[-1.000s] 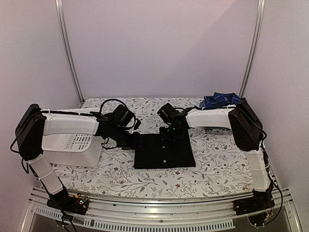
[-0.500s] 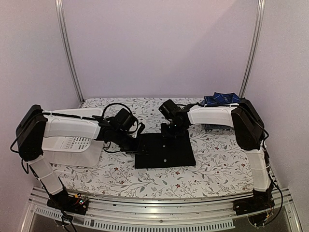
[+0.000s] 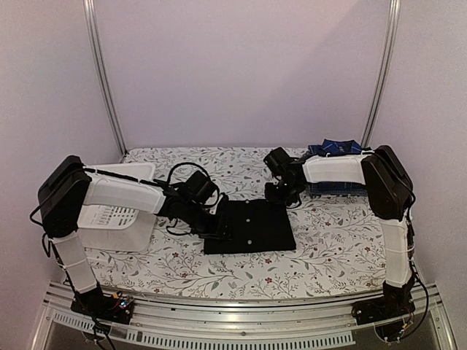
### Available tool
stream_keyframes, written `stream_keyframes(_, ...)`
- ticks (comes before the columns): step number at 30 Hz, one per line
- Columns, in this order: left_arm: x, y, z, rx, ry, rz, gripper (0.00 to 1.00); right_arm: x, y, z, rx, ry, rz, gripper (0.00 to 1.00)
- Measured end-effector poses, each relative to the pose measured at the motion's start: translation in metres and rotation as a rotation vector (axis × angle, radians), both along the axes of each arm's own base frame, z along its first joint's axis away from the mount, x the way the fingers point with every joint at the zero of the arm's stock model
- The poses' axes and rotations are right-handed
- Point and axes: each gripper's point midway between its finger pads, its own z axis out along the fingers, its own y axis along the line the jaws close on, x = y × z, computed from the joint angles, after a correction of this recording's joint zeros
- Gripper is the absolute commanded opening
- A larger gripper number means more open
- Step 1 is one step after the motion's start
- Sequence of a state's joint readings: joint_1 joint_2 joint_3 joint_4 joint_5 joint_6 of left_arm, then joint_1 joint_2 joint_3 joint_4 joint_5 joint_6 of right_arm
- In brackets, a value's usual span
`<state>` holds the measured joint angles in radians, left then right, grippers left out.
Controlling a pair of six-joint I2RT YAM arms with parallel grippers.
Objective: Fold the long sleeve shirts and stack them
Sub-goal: Adjust the square-folded shirt at the center of the board, then pick up the square-folded shirt from the center of the board.
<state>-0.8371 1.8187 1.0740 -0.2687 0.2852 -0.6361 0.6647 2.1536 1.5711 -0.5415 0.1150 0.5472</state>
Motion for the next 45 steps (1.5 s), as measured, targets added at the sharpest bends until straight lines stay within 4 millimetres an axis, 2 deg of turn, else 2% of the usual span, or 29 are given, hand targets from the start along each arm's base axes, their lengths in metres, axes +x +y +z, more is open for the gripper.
stream_keyframes(8,-0.009,0.013,-0.012,0.035,0.022,0.014,0.42,0.010,-0.009,-0.005,0.007,0.001,-0.005,0.36)
stream_keyframes(11,-0.009,0.022,0.001,0.040,0.003,0.050,0.44,0.005,-0.011,-0.001,-0.011,-0.005,0.004,0.40)
stream_keyframes(14,-0.008,0.036,0.015,0.038,-0.021,0.094,0.44,-0.007,-0.014,0.016,-0.027,-0.019,0.011,0.43)
stream_keyframes(16,-0.007,0.046,0.021,0.038,-0.029,0.124,0.44,-0.017,-0.007,0.036,-0.020,-0.046,0.033,0.44)
stream_keyframes(17,-0.006,0.050,0.021,0.040,-0.028,0.140,0.44,-0.020,-0.004,0.054,-0.007,-0.076,0.040,0.45)
stream_keyframes(20,-0.005,0.062,0.012,0.065,-0.012,0.179,0.44,-0.038,0.021,0.080,0.020,-0.125,0.095,0.45)
stream_keyframes(23,-0.006,0.069,0.004,0.081,0.008,0.202,0.45,-0.065,0.052,0.090,0.037,-0.140,0.168,0.45)
stream_keyframes(28,0.000,0.073,-0.001,0.082,0.022,0.231,0.48,-0.106,0.082,0.068,0.011,-0.087,0.253,0.46)
stream_keyframes(30,0.003,0.075,-0.004,0.085,0.030,0.246,0.49,-0.112,0.084,0.055,-0.009,-0.063,0.258,0.46)
stream_keyframes(38,0.023,0.072,-0.014,0.100,0.036,0.279,0.47,-0.121,0.078,0.009,-0.072,0.015,0.232,0.46)
stream_keyframes(45,0.031,0.069,-0.028,0.127,0.038,0.292,0.43,-0.125,0.074,0.002,-0.073,0.019,0.211,0.49)
